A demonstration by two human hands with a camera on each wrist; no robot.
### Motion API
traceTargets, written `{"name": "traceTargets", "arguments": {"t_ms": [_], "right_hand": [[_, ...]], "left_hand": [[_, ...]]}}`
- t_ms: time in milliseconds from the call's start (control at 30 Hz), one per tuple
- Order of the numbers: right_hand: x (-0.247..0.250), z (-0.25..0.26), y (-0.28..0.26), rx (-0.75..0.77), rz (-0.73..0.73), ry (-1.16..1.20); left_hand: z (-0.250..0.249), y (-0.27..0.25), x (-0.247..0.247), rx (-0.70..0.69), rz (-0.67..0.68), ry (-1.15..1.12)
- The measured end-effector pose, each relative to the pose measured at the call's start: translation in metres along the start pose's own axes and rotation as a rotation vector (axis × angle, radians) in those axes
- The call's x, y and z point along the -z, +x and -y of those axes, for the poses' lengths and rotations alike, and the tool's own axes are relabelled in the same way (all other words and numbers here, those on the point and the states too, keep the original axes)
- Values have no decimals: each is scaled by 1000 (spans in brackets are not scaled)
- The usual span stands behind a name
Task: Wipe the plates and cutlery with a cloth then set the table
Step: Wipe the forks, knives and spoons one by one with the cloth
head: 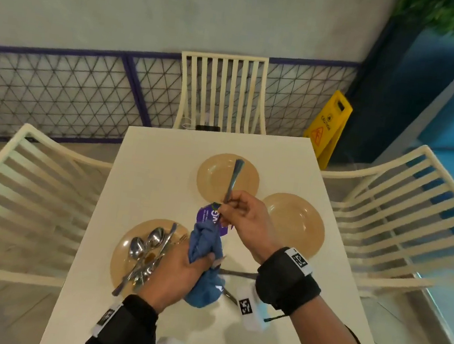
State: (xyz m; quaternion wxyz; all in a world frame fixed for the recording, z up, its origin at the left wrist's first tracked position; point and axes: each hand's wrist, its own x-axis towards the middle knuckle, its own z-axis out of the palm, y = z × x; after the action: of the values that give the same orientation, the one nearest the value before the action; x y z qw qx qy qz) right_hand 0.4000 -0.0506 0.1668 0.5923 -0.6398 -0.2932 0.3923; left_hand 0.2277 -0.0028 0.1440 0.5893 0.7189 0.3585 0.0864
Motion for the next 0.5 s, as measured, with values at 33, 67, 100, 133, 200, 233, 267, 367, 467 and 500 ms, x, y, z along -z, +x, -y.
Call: {"name": "traceTargets", "arguments": {"t_ms": [33, 67, 100, 133, 200, 233, 267, 367, 467, 500], "right_hand": [[3, -1, -2, 2, -17, -9], [6, -2, -4, 0, -35, -3], [10, -2, -6, -5, -56, 15], [15, -2, -6, -12, -76, 42], [26, 2, -7, -25, -87, 69], [31, 4, -9, -28, -71, 66], [34, 7, -11, -28, -44, 62], [35, 13, -16, -29, 60, 75], [26, 12, -18, -11, 143, 21], [23, 12, -18, 1, 146, -19]], "left_hand": [[1, -3, 0, -10, 1, 21], [1, -7, 1, -13, -5, 58], [1, -10, 4, -11, -7, 100], [2, -12, 8, 0, -10, 124], [2, -14, 20, 11, -68, 109], [-1, -14, 25, -4, -112, 63], [-7, -14, 29, -9, -138, 11], [-29, -8, 22, -25, -96, -28], [-43, -1, -2, -42, -20, 67], [-43, 0, -9, -48, -28, 57]]}}
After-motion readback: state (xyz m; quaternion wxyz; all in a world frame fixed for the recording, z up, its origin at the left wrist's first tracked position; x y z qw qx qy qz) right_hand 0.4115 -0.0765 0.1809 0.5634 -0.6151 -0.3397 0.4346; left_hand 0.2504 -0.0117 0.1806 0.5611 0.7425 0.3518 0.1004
